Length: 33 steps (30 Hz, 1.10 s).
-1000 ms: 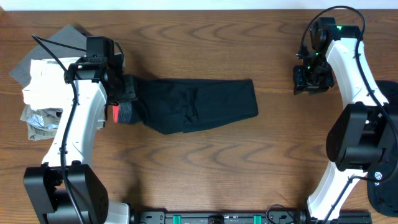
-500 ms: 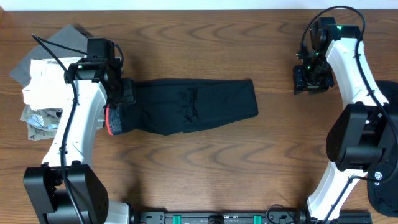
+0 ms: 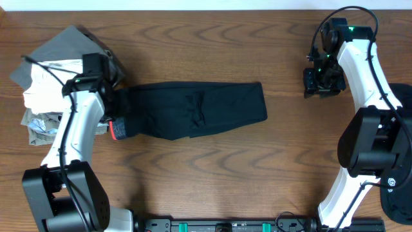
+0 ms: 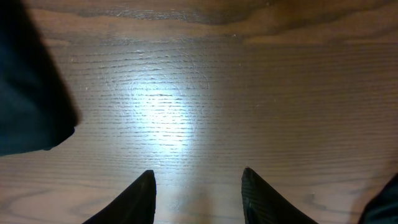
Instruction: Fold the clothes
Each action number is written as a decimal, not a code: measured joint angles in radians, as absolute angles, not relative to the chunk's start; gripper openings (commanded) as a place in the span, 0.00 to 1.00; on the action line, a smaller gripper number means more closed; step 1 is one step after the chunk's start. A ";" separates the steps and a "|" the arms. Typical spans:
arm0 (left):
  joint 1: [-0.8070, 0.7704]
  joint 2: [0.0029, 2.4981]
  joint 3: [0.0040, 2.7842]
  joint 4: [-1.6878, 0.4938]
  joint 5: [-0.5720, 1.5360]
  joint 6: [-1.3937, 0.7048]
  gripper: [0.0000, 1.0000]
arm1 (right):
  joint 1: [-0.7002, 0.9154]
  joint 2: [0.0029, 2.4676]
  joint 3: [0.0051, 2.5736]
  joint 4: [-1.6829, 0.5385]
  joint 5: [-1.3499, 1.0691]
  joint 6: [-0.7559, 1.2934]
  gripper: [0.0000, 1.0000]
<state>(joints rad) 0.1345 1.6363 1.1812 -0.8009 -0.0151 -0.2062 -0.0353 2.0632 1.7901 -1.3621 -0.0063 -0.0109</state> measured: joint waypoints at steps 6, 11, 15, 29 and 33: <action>0.156 1.636 1.135 -0.741 0.004 -0.233 0.24 | -0.035 2.063 1.790 -1.362 -0.006 -0.011 0.43; 0.155 1.637 1.033 -0.633 0.028 -0.237 0.24 | -0.035 2.063 1.790 -1.365 -0.006 -0.011 0.43; 0.155 1.652 0.943 -0.545 0.036 -0.239 0.24 | -0.035 2.063 1.790 -1.372 -0.006 -0.011 0.43; 0.157 1.718 0.919 -0.465 0.144 -0.220 0.24 | -0.035 2.063 1.789 -1.383 -0.006 -0.011 0.43; 0.156 1.684 0.919 -0.521 0.171 -0.196 0.31 | -0.035 2.064 1.789 -1.383 -0.006 -0.011 0.43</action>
